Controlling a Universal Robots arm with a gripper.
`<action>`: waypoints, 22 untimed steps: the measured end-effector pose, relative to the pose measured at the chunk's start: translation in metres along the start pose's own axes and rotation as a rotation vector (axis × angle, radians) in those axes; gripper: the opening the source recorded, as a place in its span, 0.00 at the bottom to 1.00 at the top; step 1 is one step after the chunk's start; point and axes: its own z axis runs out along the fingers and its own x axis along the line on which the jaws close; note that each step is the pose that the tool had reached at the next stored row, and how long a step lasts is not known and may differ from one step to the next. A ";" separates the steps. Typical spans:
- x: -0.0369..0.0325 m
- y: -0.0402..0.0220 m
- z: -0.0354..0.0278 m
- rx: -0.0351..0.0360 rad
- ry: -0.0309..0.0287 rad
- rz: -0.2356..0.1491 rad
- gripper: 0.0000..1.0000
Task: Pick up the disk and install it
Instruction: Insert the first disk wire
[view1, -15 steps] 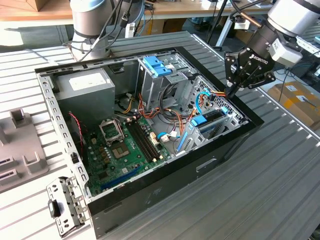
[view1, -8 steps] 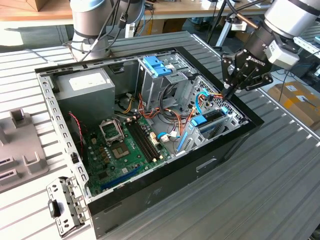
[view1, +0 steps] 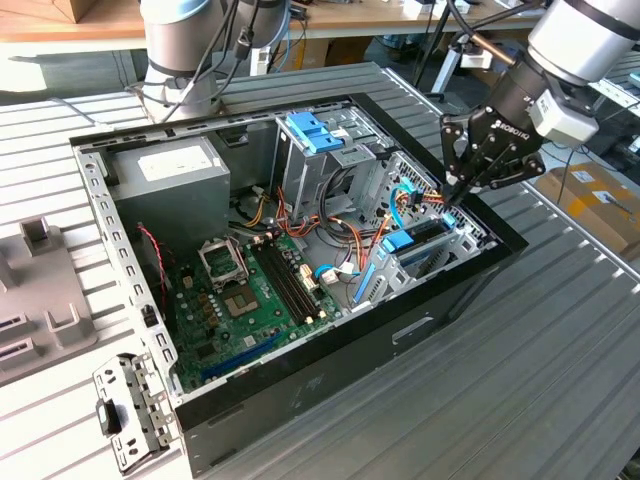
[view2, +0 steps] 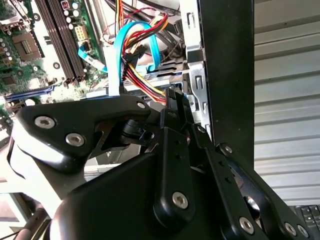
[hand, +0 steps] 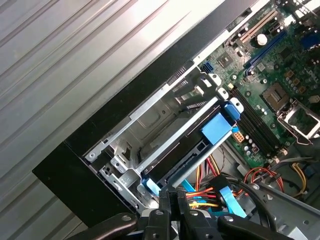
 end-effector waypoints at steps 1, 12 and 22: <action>-0.0001 0.0012 0.0004 0.0000 0.0001 0.000 0.17; -0.0094 0.0169 0.0056 0.0001 -0.0001 0.000 0.17; -0.0159 0.0284 0.0126 -0.0002 0.0002 0.000 0.17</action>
